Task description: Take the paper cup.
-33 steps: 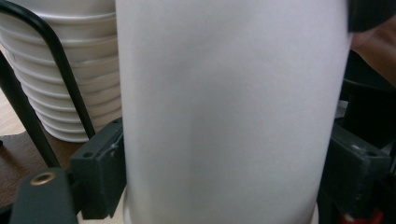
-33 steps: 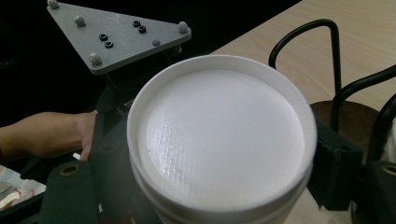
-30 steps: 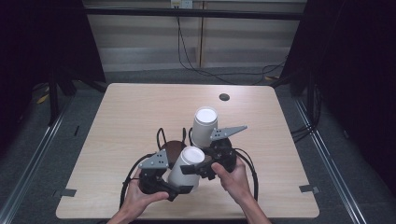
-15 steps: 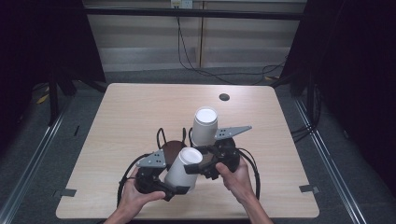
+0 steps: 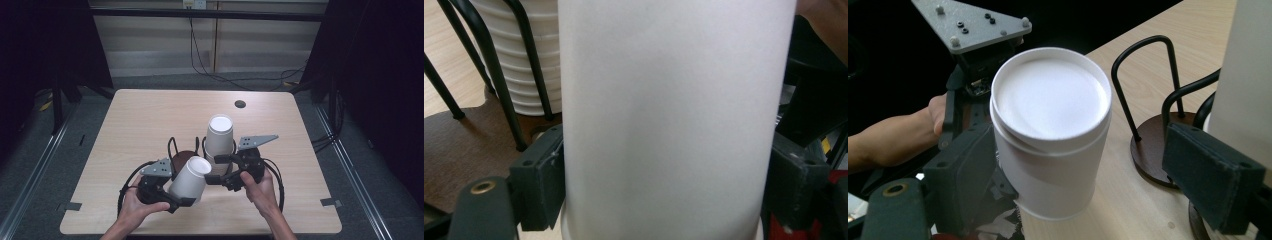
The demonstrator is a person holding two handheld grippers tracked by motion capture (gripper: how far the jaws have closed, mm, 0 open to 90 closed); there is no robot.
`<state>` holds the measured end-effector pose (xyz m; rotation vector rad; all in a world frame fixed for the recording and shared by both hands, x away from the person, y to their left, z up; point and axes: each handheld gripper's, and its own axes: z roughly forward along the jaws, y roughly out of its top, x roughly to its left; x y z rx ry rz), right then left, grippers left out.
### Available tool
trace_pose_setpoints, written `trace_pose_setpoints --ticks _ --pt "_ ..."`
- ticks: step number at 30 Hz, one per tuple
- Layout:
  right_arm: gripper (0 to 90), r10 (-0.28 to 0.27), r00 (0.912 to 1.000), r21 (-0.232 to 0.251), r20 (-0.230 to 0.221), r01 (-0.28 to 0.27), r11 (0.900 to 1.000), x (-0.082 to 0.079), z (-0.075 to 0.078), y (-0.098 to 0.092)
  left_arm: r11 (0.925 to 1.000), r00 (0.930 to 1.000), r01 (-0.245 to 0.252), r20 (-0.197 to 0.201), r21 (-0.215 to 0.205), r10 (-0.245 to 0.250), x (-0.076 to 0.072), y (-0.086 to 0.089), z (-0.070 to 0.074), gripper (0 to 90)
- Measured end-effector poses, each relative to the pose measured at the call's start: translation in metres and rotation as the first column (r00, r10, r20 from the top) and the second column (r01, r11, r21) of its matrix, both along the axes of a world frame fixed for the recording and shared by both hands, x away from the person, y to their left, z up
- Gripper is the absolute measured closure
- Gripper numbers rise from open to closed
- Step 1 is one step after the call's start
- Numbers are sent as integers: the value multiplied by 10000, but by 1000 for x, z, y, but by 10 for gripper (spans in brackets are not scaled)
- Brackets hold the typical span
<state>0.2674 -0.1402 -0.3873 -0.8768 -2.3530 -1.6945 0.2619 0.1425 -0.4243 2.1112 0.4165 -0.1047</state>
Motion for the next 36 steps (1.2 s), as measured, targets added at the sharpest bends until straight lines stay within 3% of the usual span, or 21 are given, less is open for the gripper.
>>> trace_pose_setpoints --ticks 3,4,7,8,15,18,20,22,24,26,29,30,33,36 --pt "142 122 9999 16 2 -122 9999 0 0 -1 10000 10000 17 -12 98 -16 1 1 1 187" --pt "142 159 9998 -96 117 -157 9998 -1 1 -1 9995 9999 -70 -91 311 72 2 3 2 187" --pt "142 -5 9995 -341 302 15 9994 -2 1 0 9994 9997 -133 -223 308 140 4 5 2 188" --pt "142 277 9994 -234 216 -272 9994 -2 0 0 9990 9998 -127 -146 437 134 5 7 3 188" --pt "142 798 9967 -460 111 -792 9958 -1 -2 1 9971 9993 -362 -93 668 369 10 9 7 196" --pt "142 760 9971 -719 53 -755 9946 0 -3 2 9918 9996 -279 67 1248 273 12 6 6 197" --pt "143 905 9959 -791 2 -902 9928 0 -4 2 9912 9999 -140 -14 1315 143 13 5 6 197" --pt "143 973 9952 -1225 -131 -982 9876 1 -5 2 9871 9998 -174 13 1591 175 14 3 5 200" --pt "143 1037 9943 -1276 -232 -1059 9862 2 -6 2 9805 10000 -30 -41 1964 39 14 0 4 200" --pt "143 1224 9913 -1479 -483 -1283 9807 3 -8 4 9788 9999 -2 -148 2047 33 13 -2 6 199" --pt "145 1377 9888 -1595 -584 -1454 9764 2 -8 6 9717 10000 53 34 2360 -63 11 -4 7 200" --pt "145 1291 9901 -1797 -557 -1372 9741 2 -8 5 9639 9997 211 87 2655 -243 11 -6 8 202" --pt "145 1310 9894 -1877 -622 -1405 9721 3 -8 5 9604 9995 268 56 2773 -295 11 -7 8 204" --pt "145 1346 9878 -2141 -779 -1484 9655 4 -10 6 9515 9989 371 173 3054 -444 13 -11 10 206"
